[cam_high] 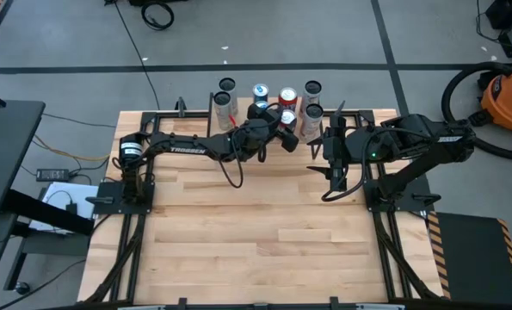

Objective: Place canned beverage on shelf
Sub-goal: Put the red soda can on the shelf aligned with the other red soda can, then adjust the soda cans on the shelf

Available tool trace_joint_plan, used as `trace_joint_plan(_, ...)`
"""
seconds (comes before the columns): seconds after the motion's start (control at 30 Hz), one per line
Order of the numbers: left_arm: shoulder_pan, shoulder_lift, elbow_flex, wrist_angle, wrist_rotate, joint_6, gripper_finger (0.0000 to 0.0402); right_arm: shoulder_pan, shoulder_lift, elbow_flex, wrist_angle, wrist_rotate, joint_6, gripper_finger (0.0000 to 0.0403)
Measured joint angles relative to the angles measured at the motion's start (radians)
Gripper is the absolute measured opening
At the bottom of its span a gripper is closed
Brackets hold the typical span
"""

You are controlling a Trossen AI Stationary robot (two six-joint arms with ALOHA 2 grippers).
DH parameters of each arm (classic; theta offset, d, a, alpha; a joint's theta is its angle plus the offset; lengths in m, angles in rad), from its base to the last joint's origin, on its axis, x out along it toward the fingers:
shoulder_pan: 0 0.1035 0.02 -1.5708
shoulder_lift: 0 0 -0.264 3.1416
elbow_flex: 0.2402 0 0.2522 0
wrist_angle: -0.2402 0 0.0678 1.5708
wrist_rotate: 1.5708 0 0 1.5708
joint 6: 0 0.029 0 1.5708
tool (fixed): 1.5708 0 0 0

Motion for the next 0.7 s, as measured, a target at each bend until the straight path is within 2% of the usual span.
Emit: trace_joint_plan(0.7, -0.009, 0.0, 0.0, 0.116, 0.005, 0.15, 0.0284, 0.0, 0.0, 0.0, -0.001, -0.001, 0.0, 0.0295)
